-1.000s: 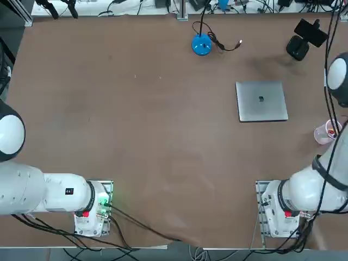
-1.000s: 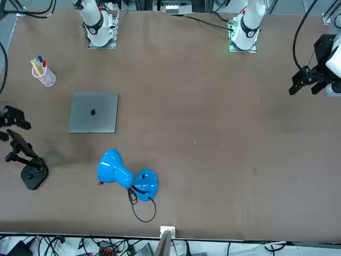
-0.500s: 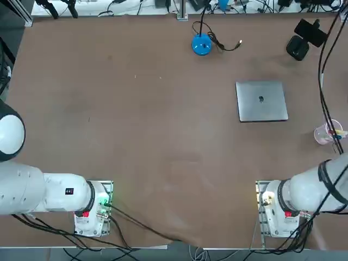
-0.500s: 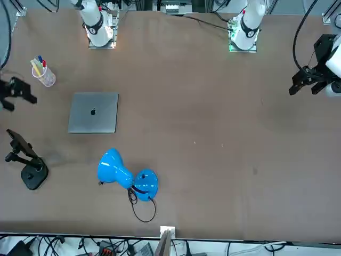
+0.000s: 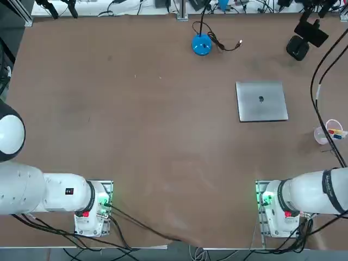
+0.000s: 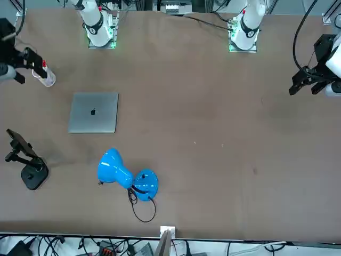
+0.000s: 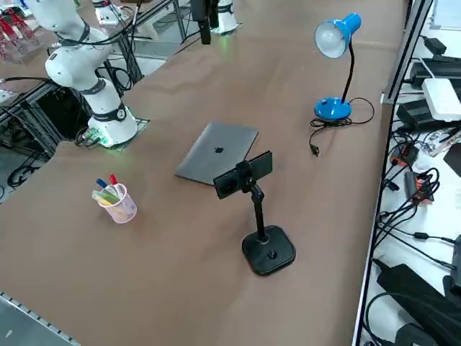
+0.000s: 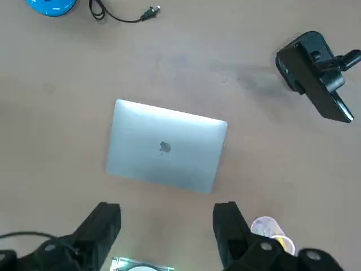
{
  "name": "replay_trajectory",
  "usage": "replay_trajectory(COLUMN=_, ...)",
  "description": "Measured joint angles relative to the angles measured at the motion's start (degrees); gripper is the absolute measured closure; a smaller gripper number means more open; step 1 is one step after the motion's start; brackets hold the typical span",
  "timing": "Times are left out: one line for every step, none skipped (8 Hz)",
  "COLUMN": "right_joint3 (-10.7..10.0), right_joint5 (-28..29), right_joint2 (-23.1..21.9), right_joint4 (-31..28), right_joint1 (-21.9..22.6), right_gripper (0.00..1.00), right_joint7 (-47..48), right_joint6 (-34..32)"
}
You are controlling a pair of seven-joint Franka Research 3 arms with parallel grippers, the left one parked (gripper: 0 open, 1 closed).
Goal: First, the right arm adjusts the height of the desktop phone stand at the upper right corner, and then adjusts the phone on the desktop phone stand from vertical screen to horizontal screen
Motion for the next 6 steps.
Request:
replay_trajectory(right_joint3=0.1, right_joint5=0.0, right_joint2=-0.6, right_joint4=-0.4, right_joint1=0.0, right_gripper=0.00, right_joint7=0.2, right_joint6=0.1)
replay_trajectory(right_joint3=0.1, right_joint5=0.0, right_joint2=-0.7, right_joint4=-0.4, right_joint1=0.0, right_gripper=0.00, right_joint7=0.3, right_joint6=0.1)
replay_trajectory(right_joint3=0.1, right_joint5=0.0, right_joint2=-0.7, right_joint4=-0.4, right_joint1=0.0, right_gripper=0.00, right_joint7=1.0, right_joint6=0.1)
replay_trajectory(right_joint3=0.1, right_joint5=0.0, right_joint2=-0.7, right_joint4=-0.4, right_joint1=0.0, right_gripper=0.00, right_joint7=2.9, right_joint6=0.1)
replay_trajectory(right_joint3=0.0, right_joint5=0.0, right_joint2=-0.7, right_joint4=-0.4, right_joint1=0.0, right_gripper=0.00, right_joint7=5.3, right_joint6=0.1)
replay_trajectory(right_joint3=0.0, right_joint5=0.4, right_joint2=-0.7, right_joint4=-0.4, right_joint1=0.0, right_gripper=0.00, right_joint7=7.5, right_joint6=0.1)
